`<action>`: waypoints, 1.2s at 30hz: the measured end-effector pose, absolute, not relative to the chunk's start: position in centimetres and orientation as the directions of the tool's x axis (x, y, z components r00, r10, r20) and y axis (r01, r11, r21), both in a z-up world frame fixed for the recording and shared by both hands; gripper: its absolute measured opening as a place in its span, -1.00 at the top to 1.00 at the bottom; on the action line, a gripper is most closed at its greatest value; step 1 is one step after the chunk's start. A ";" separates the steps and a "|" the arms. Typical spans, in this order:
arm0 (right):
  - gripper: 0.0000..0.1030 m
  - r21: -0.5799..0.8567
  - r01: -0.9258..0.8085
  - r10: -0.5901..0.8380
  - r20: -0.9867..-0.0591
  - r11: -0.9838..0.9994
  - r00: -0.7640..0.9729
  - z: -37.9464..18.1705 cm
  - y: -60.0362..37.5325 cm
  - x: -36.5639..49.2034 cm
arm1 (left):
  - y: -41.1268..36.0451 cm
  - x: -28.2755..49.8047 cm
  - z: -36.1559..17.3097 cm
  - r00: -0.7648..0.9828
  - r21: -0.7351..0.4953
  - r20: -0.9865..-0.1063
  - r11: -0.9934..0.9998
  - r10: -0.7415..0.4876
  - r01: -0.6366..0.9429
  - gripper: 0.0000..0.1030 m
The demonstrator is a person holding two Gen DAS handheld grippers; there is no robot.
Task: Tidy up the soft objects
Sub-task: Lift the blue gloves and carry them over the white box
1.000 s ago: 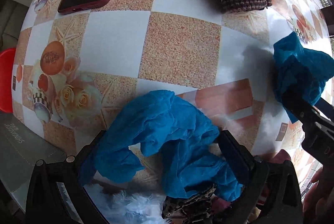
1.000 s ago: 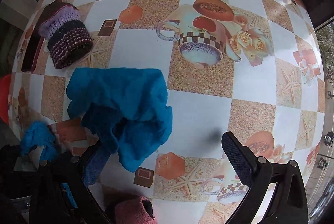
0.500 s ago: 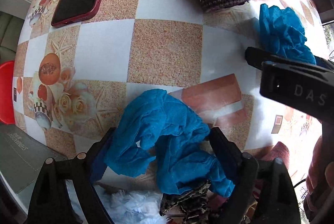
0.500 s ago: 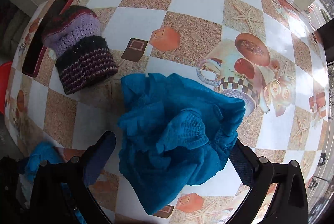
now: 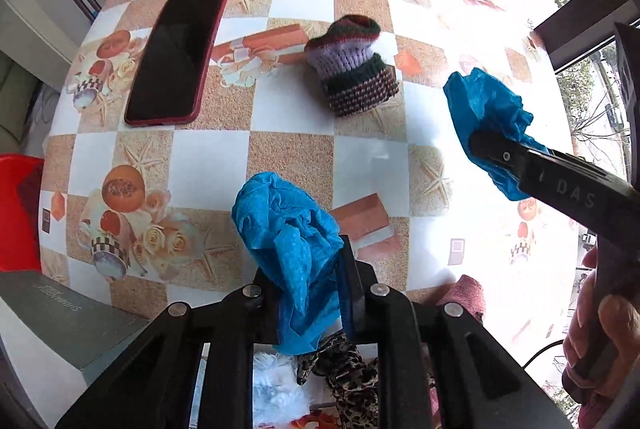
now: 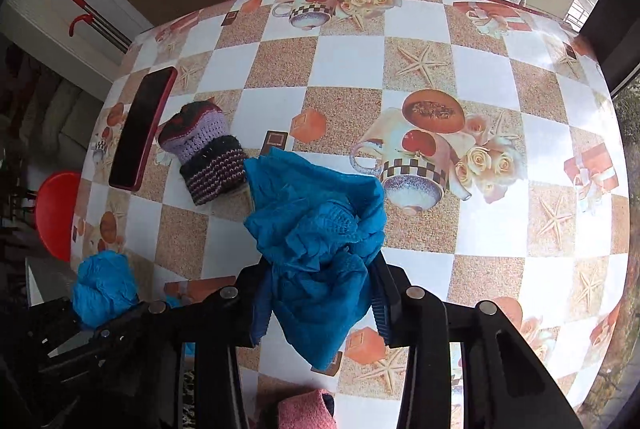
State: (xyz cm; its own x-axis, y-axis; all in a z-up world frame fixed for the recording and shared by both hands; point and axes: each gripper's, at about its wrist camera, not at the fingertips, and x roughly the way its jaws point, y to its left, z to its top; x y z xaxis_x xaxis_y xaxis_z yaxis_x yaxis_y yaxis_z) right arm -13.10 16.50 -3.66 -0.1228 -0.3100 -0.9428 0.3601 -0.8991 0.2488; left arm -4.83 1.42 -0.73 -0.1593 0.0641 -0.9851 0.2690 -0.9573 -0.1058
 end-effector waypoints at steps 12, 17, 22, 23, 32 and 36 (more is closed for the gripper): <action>0.17 0.301 0.344 -0.368 -0.918 -0.889 -0.147 4.8 19.9 -3.8 | 1.2 3.3 4.7 -0.254 -0.090 -0.964 -0.995 0.075 0.049 0.59; 0.17 0.309 0.288 -0.363 -0.919 -0.906 -0.156 7.8 20.8 2.4 | 2.4 8.2 6.5 -0.245 -0.089 -0.964 -0.994 0.100 -0.056 0.59; 0.17 0.331 0.241 -0.372 -0.916 -0.913 -0.152 9.6 19.8 8.5 | 2.0 13.1 8.7 -0.244 -0.087 -0.963 -0.987 0.118 -0.132 0.59; 0.17 0.329 0.244 -0.371 -0.917 -0.912 -0.149 9.9 19.3 9.6 | 1.7 13.9 9.0 -0.246 -0.086 -0.962 -0.987 0.118 -0.137 0.59; 0.17 0.384 0.318 -0.427 -0.901 -0.867 -0.074 10.5 12.0 15.5 | -3.4 19.4 10.9 -0.279 -0.046 -0.958 -0.996 0.065 -0.073 0.59; 0.17 0.372 0.392 -0.422 -0.905 -0.842 -0.048 10.8 8.6 16.7 | -6.1 21.5 11.2 -0.301 -0.009 -0.953 -1.000 0.016 -0.025 0.59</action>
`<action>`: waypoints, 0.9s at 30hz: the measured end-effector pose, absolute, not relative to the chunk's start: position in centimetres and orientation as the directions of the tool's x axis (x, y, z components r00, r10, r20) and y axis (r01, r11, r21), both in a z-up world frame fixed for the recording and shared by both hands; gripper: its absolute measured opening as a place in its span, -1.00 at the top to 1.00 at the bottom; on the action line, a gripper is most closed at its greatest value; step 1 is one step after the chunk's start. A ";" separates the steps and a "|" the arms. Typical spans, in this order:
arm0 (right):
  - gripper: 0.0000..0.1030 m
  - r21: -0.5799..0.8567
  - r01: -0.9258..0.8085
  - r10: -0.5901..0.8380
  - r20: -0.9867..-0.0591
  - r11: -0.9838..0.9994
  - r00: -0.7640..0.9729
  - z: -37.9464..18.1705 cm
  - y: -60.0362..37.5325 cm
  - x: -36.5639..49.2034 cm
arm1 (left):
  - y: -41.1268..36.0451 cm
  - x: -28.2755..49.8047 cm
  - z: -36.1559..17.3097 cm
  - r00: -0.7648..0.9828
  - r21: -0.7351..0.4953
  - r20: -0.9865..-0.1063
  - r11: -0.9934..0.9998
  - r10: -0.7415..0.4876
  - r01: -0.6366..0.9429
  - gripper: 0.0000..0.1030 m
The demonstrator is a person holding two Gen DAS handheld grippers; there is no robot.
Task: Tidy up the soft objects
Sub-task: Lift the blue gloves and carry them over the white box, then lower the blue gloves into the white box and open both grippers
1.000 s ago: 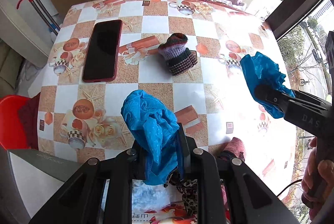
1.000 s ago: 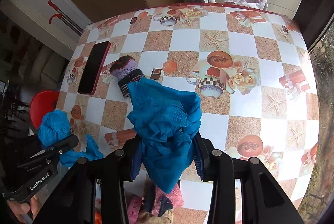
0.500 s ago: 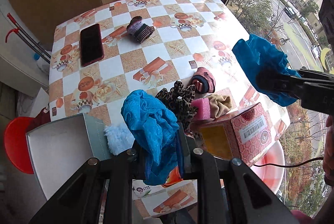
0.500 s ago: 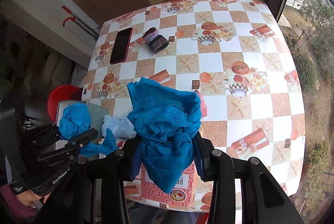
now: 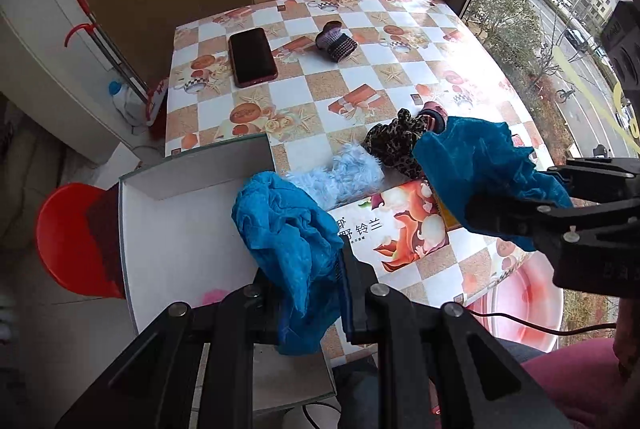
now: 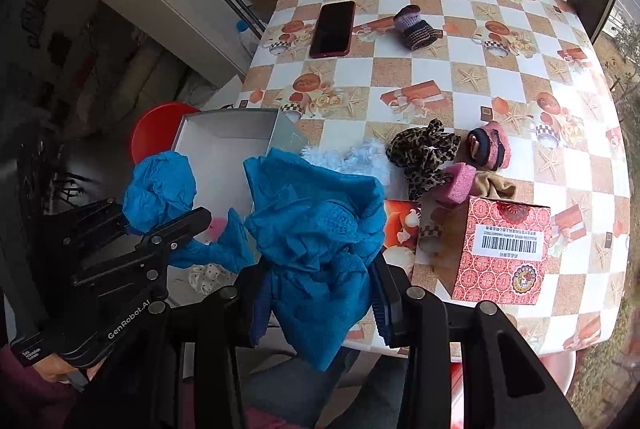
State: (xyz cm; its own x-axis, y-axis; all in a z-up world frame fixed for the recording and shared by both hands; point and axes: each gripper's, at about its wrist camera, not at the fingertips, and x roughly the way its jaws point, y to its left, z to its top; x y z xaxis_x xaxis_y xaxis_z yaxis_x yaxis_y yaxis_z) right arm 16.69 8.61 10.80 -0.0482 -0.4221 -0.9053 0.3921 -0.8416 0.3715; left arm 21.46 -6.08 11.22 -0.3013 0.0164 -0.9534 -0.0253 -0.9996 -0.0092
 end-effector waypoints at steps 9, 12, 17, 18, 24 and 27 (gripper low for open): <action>0.17 0.335 0.535 -0.397 -0.918 -0.776 -0.001 11.2 2.4 18.4 | -10.7 25.7 10.7 -0.309 0.014 -0.950 -0.994 -0.046 0.106 0.59; 0.17 0.323 0.574 -0.385 -0.923 -0.752 0.015 11.2 0.9 19.1 | -11.6 26.6 10.4 -0.308 0.006 -0.950 -0.990 -0.050 0.143 0.59; 0.17 0.304 0.618 -0.370 -0.929 -0.725 0.022 11.4 -0.7 19.7 | -12.7 27.6 10.3 -0.311 -0.003 -0.949 -0.983 -0.055 0.186 0.59; 0.17 0.301 0.623 -0.368 -0.930 -0.722 0.023 11.4 -0.9 19.8 | -12.9 27.8 10.3 -0.313 -0.005 -0.948 -0.981 -0.056 0.192 0.59; 0.17 0.287 0.649 -0.358 -0.933 -0.704 0.025 11.6 -1.9 20.3 | -13.5 28.4 10.4 -0.317 -0.012 -0.947 -0.977 -0.058 0.215 0.59; 0.17 0.283 0.657 -0.355 -0.935 -0.699 0.025 11.7 -2.2 20.4 | -13.7 28.5 10.4 -0.318 -0.014 -0.946 -0.976 -0.057 0.216 0.59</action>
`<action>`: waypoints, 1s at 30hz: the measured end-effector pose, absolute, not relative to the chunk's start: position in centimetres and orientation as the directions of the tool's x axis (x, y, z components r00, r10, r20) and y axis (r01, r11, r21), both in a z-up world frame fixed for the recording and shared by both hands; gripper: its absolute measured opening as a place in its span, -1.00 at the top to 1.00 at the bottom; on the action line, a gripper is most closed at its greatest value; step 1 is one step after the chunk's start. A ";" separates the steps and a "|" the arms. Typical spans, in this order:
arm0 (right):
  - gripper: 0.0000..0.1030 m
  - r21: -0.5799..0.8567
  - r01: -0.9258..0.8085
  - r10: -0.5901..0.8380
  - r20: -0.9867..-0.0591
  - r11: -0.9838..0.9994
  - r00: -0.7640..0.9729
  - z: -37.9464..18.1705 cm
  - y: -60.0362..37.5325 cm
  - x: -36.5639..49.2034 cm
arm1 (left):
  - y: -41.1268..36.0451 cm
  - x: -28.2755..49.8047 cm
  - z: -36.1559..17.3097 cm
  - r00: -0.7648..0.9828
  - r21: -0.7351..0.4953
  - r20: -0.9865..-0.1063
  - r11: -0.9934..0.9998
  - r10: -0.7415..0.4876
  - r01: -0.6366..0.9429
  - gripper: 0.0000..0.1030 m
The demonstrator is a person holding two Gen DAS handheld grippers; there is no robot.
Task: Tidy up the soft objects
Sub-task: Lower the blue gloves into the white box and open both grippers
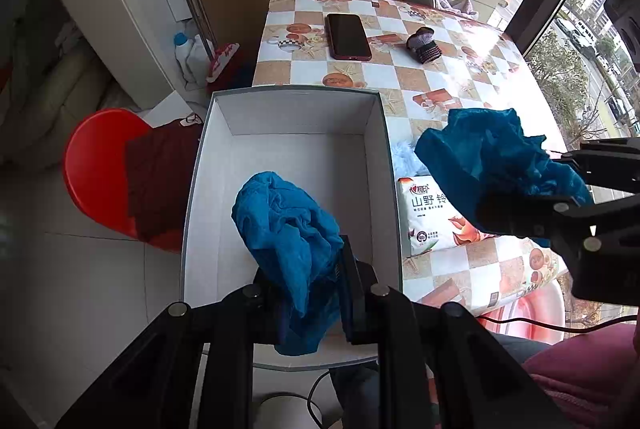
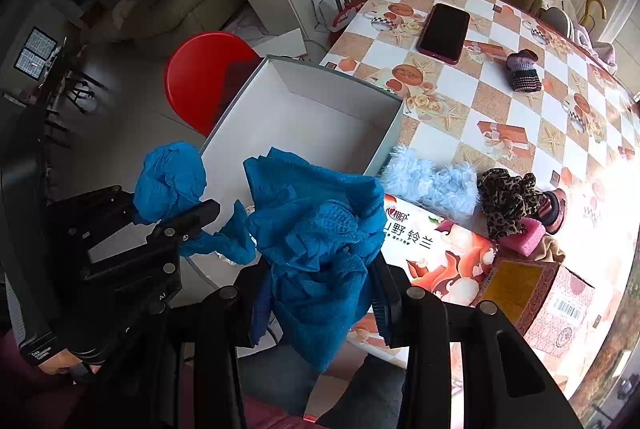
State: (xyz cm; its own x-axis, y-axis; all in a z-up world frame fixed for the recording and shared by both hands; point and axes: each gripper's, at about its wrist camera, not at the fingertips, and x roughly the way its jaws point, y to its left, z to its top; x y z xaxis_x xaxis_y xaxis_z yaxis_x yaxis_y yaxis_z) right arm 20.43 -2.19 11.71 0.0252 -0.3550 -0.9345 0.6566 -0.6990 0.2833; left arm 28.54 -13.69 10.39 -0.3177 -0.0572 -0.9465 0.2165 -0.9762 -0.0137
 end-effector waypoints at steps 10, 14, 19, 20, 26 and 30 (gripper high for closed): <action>0.17 0.285 0.672 -0.354 -0.935 -0.684 0.036 11.5 -3.0 20.8 | -14.3 29.2 10.3 -0.309 -0.012 -0.949 -0.973 -0.061 0.229 0.59; 0.17 0.285 0.680 -0.352 -0.935 -0.676 0.042 11.3 -3.4 20.9 | -14.6 29.4 10.2 -0.306 -0.013 -0.950 -0.971 -0.063 0.241 0.59; 0.17 0.284 0.685 -0.346 -0.937 -0.671 0.050 11.1 -3.8 21.0 | -14.8 29.6 10.1 -0.303 -0.015 -0.951 -0.969 -0.063 0.246 0.59; 0.17 0.284 0.687 -0.345 -0.937 -0.669 0.050 11.1 -3.9 21.0 | -14.8 29.6 10.0 -0.302 -0.015 -0.951 -0.969 -0.062 0.248 0.59; 0.17 0.281 0.691 -0.341 -0.939 -0.666 0.053 11.0 -4.1 21.0 | -15.0 29.5 9.9 -0.300 -0.018 -0.952 -0.969 -0.059 0.248 0.59; 0.17 0.280 0.694 -0.337 -0.940 -0.663 0.056 10.9 -4.2 20.9 | -15.1 29.6 9.7 -0.297 -0.019 -0.953 -0.969 -0.057 0.248 0.59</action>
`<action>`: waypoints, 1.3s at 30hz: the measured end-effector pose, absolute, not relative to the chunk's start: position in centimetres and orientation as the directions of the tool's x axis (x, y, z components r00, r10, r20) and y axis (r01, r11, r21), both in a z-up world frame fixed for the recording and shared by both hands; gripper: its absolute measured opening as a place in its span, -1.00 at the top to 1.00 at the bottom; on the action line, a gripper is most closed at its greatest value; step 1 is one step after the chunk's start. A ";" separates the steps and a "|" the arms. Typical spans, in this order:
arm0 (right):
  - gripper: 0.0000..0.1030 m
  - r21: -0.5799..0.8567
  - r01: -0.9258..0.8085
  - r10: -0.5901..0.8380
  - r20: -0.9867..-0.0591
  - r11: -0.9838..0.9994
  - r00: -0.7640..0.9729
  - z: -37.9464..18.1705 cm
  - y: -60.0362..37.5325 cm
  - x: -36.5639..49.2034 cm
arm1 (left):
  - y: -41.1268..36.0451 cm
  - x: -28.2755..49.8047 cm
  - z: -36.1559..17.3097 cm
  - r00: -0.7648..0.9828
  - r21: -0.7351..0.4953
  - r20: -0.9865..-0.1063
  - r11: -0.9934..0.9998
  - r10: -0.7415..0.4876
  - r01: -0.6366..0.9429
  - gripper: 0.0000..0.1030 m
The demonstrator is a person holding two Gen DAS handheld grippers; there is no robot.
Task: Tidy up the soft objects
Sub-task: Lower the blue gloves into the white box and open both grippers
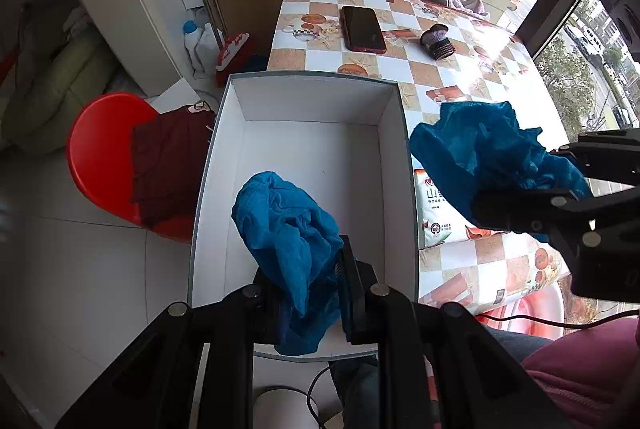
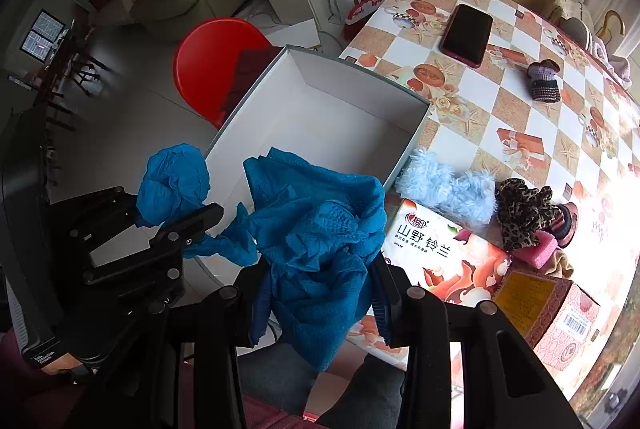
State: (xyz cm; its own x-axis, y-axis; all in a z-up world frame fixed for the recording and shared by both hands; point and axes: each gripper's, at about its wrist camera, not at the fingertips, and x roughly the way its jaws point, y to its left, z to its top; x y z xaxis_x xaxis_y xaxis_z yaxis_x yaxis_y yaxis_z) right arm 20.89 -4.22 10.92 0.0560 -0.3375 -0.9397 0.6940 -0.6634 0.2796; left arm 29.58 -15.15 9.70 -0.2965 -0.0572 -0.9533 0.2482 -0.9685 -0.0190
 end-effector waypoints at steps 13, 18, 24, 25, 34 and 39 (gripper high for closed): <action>0.17 0.268 0.711 -0.331 -0.942 -0.650 0.053 10.6 -5.4 20.1 | -16.7 29.4 8.9 -0.277 -0.002 -0.958 -0.961 -0.077 0.277 0.59; 0.17 0.294 0.697 -0.330 -0.940 -0.654 0.088 9.5 -6.5 19.3 | -17.7 29.5 7.8 -0.245 -0.004 -0.967 -0.951 -0.075 0.308 0.59; 0.17 0.290 0.707 -0.308 -0.945 -0.646 0.106 8.4 -8.3 18.7 | -17.9 29.4 6.7 -0.210 -0.009 -0.976 -0.947 -0.062 0.320 0.57; 0.17 0.287 0.708 -0.306 -0.946 -0.645 0.105 8.3 -8.6 18.6 | -17.8 29.4 6.6 -0.208 -0.007 -0.976 -0.948 -0.063 0.319 0.56; -0.17 0.287 0.716 -0.308 -0.946 -0.636 0.105 8.3 -9.9 18.1 | -17.2 29.1 6.6 -0.213 0.022 -0.973 -0.956 -0.087 0.292 -0.38; -0.70 0.282 0.706 -0.315 -0.945 -0.650 0.088 8.6 -9.7 17.6 | -17.2 29.2 6.7 -0.240 -0.009 -0.968 -0.951 -0.069 0.310 -0.66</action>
State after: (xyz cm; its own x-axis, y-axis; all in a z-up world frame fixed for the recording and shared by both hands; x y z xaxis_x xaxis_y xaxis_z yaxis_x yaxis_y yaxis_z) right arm 17.58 -9.65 8.62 0.0880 -0.3146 -0.9451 0.7058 -0.6499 0.2820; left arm 29.19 -17.24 6.75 -0.2403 -0.0688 -0.9683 0.3098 -0.9508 -0.0094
